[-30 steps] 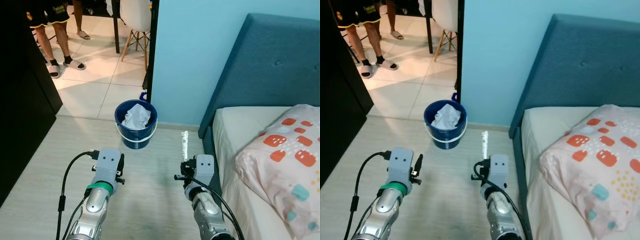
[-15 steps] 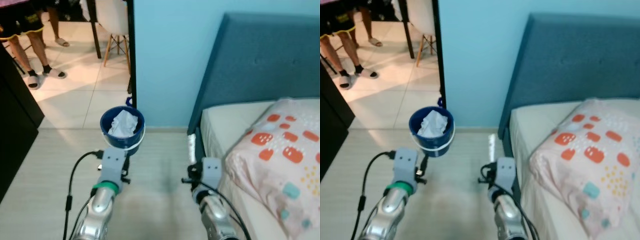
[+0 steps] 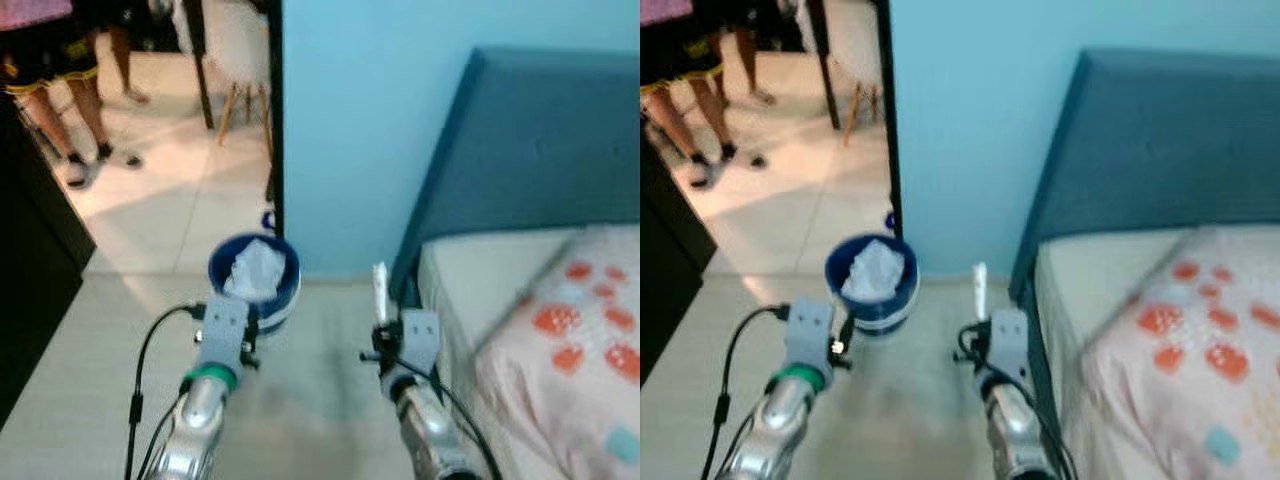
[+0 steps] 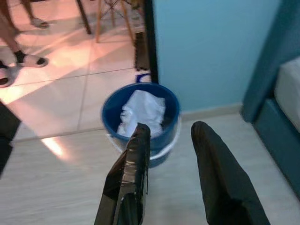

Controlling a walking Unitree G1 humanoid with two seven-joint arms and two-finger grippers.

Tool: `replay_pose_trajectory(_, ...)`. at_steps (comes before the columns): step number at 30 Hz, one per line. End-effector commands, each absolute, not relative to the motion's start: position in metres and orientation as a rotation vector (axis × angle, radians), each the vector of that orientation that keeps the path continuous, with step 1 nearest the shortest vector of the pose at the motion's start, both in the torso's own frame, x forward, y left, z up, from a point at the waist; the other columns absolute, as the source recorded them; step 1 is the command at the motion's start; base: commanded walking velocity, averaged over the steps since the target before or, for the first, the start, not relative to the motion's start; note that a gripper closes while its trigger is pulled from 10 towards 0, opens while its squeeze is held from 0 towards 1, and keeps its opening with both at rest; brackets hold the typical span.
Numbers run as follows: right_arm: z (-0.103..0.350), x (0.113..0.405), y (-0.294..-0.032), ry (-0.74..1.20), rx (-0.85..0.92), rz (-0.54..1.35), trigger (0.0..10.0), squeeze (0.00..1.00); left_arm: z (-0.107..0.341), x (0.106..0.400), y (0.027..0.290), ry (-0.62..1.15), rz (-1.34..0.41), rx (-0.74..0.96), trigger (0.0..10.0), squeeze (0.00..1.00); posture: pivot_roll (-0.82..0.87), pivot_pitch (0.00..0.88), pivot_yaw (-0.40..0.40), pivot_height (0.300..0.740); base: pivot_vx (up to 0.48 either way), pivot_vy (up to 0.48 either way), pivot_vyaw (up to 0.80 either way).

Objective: Clean up the room

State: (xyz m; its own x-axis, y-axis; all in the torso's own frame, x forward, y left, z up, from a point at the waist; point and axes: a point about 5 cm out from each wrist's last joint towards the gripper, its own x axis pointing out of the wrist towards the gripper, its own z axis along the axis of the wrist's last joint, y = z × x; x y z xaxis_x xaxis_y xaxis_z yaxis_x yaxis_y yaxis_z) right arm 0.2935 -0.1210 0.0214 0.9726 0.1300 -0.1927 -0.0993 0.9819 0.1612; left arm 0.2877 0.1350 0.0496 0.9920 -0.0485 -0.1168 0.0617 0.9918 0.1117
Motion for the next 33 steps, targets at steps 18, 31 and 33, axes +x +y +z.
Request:
replay_pose_trajectory(18,0.0166,0.2891,-0.1152,0.225,0.168,0.135,10.0,0.0,0.045,0.2836,0.1398,0.132,-0.036,0.113,10.0,0.0,0.04,0.017,0.011,0.74,0.36,0.0,0.33)
replay_pose_trajectory(31,0.0163,0.2893,-0.117,0.228,0.171,0.127,10.0,0.0,0.0452,0.2835,0.1394,0.132,-0.037,0.11,10.0,0.0,0.04,0.017,0.01,0.74,0.355,0.0,0.0)
replay_pose_trajectory(33,0.0164,0.2894,-0.1172,0.228,0.171,0.126,10.0,0.0,0.0452,0.2837,0.1395,0.132,-0.037,0.109,10.0,0.0,0.04,0.015,0.01,0.74,0.354,0.0,0.0)
